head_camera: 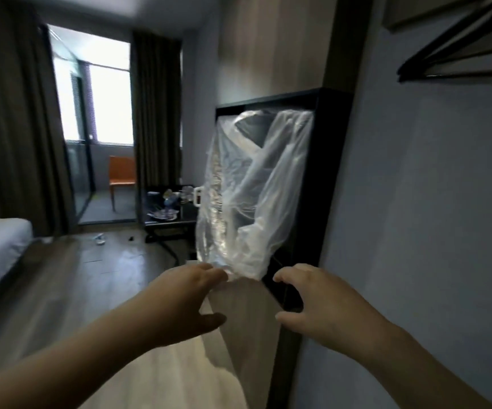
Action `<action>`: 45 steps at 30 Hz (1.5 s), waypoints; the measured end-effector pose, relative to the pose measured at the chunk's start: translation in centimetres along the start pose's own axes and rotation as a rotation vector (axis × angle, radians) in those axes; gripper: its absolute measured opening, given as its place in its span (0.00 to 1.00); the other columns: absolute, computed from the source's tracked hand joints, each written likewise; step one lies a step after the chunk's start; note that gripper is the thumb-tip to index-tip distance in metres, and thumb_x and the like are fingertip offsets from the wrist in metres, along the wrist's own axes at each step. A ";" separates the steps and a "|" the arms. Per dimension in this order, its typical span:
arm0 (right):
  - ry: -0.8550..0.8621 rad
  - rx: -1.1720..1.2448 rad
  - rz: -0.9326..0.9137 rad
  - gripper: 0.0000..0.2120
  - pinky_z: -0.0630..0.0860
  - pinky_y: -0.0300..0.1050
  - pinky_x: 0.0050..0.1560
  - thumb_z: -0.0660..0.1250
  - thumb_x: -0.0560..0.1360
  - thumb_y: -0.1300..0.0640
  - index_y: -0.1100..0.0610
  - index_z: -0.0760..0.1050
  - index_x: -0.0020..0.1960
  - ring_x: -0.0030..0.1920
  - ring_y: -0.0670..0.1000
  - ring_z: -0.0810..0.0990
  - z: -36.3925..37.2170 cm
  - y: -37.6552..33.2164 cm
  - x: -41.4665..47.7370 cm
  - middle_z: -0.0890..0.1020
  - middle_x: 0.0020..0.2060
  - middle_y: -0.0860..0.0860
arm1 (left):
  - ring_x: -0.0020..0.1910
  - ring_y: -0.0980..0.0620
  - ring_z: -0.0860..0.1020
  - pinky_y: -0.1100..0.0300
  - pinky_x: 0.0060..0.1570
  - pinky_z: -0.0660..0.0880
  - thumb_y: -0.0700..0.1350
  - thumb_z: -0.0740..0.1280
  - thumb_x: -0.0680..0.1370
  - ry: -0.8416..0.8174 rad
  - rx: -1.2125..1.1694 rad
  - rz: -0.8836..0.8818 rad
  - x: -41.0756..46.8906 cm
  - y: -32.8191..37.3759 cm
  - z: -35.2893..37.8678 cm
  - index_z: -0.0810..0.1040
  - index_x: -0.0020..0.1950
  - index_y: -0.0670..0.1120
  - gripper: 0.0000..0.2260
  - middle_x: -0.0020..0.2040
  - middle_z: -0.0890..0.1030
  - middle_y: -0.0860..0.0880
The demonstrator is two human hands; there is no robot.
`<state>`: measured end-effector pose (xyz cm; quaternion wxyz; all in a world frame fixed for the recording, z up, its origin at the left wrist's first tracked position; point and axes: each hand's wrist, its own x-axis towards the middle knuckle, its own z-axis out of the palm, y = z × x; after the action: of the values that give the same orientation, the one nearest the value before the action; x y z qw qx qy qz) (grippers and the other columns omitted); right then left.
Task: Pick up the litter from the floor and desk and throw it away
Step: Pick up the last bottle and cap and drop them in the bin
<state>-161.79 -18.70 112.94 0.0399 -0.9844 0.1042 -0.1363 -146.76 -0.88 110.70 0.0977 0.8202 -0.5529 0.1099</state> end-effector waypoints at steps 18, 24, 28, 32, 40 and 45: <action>-0.098 0.064 -0.329 0.26 0.73 0.45 0.55 0.66 0.70 0.46 0.46 0.69 0.67 0.57 0.50 0.75 11.3 -24.4 24.9 0.75 0.56 0.45 | 0.60 0.58 0.72 0.60 0.60 0.72 0.62 0.64 0.74 -0.036 0.064 -0.466 -13.7 -29.5 -3.9 0.66 0.70 0.56 0.26 0.64 0.72 0.58; -0.137 0.090 -0.369 0.26 0.72 0.42 0.52 0.67 0.71 0.46 0.46 0.68 0.68 0.58 0.48 0.74 15.1 -25.6 32.6 0.73 0.58 0.44 | 0.59 0.58 0.73 0.60 0.58 0.72 0.63 0.64 0.73 -0.043 0.056 -0.507 -11.5 -36.6 -1.8 0.66 0.69 0.56 0.26 0.63 0.73 0.58; -0.116 0.100 -0.371 0.26 0.71 0.41 0.54 0.68 0.71 0.45 0.45 0.68 0.67 0.60 0.47 0.73 17.6 -25.3 39.5 0.73 0.58 0.44 | 0.59 0.56 0.74 0.58 0.58 0.72 0.62 0.64 0.74 -0.051 0.085 -0.524 -7.8 -42.5 -0.1 0.67 0.68 0.56 0.25 0.62 0.73 0.56; -0.120 0.121 -0.367 0.26 0.72 0.42 0.55 0.67 0.71 0.45 0.45 0.68 0.67 0.60 0.47 0.73 19.7 -24.1 46.9 0.73 0.58 0.44 | 0.58 0.57 0.73 0.59 0.58 0.72 0.63 0.64 0.73 -0.059 0.091 -0.536 -2.7 -48.6 1.0 0.66 0.68 0.56 0.25 0.61 0.73 0.57; -0.183 0.125 -0.404 0.26 0.71 0.41 0.55 0.67 0.72 0.45 0.46 0.66 0.69 0.60 0.47 0.73 24.3 -23.7 60.5 0.73 0.59 0.44 | 0.59 0.56 0.74 0.58 0.59 0.72 0.63 0.63 0.73 -0.099 0.084 -0.596 4.3 -60.1 3.5 0.66 0.68 0.56 0.25 0.62 0.73 0.56; -0.202 0.116 -0.423 0.26 0.71 0.40 0.52 0.66 0.72 0.46 0.46 0.67 0.68 0.59 0.48 0.73 28.1 -25.3 68.7 0.73 0.58 0.44 | 0.60 0.56 0.73 0.59 0.60 0.71 0.63 0.64 0.73 -0.098 0.058 -0.608 7.2 -68.5 5.4 0.66 0.69 0.55 0.26 0.63 0.72 0.56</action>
<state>-84.42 -7.48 106.52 0.0770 -0.9890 -0.1169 -0.0484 -80.20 16.56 104.93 0.0756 0.9548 -0.2828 0.0516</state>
